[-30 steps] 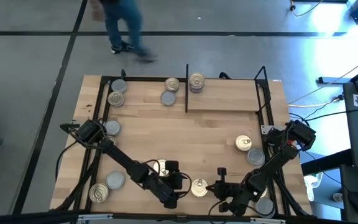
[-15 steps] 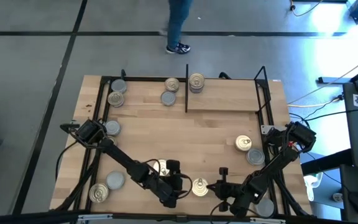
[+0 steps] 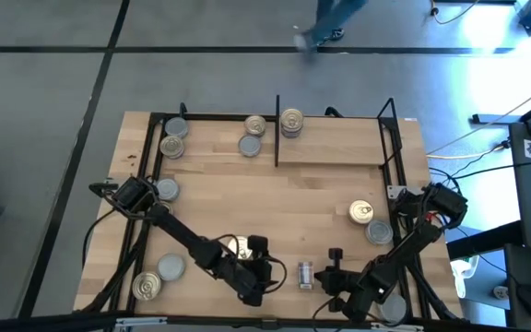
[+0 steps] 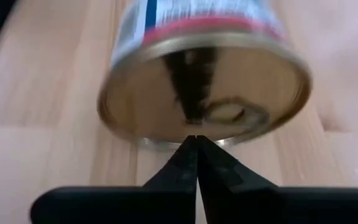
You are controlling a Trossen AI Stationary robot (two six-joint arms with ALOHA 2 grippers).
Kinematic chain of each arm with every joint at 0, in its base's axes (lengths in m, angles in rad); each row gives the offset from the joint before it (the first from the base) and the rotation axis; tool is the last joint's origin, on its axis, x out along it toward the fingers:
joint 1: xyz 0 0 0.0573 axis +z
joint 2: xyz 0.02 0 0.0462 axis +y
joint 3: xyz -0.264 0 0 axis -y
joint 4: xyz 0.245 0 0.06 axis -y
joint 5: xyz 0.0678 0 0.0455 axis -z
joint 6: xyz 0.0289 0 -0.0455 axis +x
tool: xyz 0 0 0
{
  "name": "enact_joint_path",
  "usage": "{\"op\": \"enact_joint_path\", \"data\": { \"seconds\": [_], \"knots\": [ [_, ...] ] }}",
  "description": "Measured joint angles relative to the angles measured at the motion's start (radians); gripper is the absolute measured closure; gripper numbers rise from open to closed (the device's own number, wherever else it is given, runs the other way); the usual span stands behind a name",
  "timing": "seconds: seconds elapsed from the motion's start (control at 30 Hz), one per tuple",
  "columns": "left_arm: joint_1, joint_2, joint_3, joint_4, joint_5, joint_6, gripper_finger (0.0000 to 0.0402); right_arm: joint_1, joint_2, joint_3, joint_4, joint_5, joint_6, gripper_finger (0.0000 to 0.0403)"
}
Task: Stack canned seafood by type on shelf
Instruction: Put the blue tuna can on the shelf
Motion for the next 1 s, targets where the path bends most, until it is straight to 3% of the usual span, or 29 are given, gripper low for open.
{"op": "enact_joint_path", "data": {
  "seconds": [0.37,0.63,0.83,1.0],
  "knots": [
    [0.021,-0.002,0.001,0.07,0.038,0.014,0.0137,0.001,-0.054,0.002,-0.079,-0.028,0.017,0.0394],
    [0.021,-0.002,0.004,0.119,0.055,0.016,0.0137,0.001,-0.107,0.003,-0.116,-0.132,0.03,0.0393],
    [0.032,0.01,0.016,0.274,0.055,0.017,0.0137,0.0,-0.108,0.003,-0.09,-0.089,0.029,0.0393],
    [0.059,0.092,0.123,0.278,0.054,0.018,0.0137,0.0,-0.108,0.003,-0.092,-0.067,0.025,0.0393]
  ]
}}
